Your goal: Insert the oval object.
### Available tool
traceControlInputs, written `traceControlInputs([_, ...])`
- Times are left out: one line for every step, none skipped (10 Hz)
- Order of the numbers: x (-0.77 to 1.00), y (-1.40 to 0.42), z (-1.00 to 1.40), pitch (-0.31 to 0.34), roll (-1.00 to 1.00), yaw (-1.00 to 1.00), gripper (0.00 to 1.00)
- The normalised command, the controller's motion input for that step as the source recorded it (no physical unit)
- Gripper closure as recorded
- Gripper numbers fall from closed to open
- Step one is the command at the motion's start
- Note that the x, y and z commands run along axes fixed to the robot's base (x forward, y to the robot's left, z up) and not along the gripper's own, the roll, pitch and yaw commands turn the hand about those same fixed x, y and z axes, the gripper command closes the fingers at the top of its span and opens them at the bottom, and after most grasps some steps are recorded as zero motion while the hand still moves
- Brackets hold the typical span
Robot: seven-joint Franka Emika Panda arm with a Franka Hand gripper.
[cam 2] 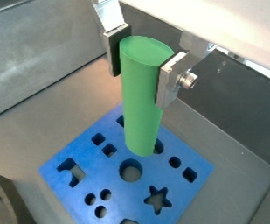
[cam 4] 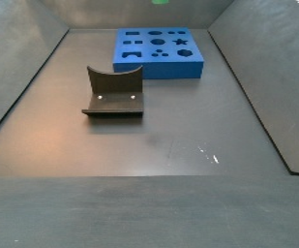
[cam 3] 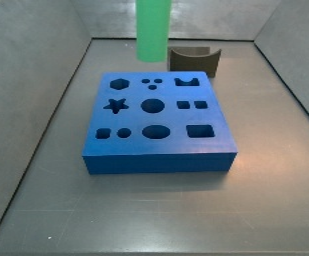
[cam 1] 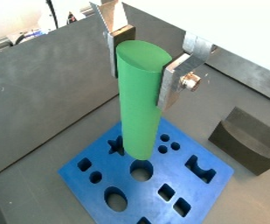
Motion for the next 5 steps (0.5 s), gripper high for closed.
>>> traceControlInputs([-0.17, -0.55, -0.64, -0.033, 0.00, 0.00, 1.00])
traceControlInputs([-0.09, -0.65, -0.77, -0.027, 0.00, 0.00, 1.00])
traceControlInputs([-0.10, -0.75, -0.91, -0.057, 0.00, 0.00, 1.00])
traceControlInputs([0.06, -0.56, -0.85, -0.069, -0.01, -0.11, 1.00])
traceControlInputs([0.32, -0.25, -0.44, -0.029, -0.11, -0.33, 1.00])
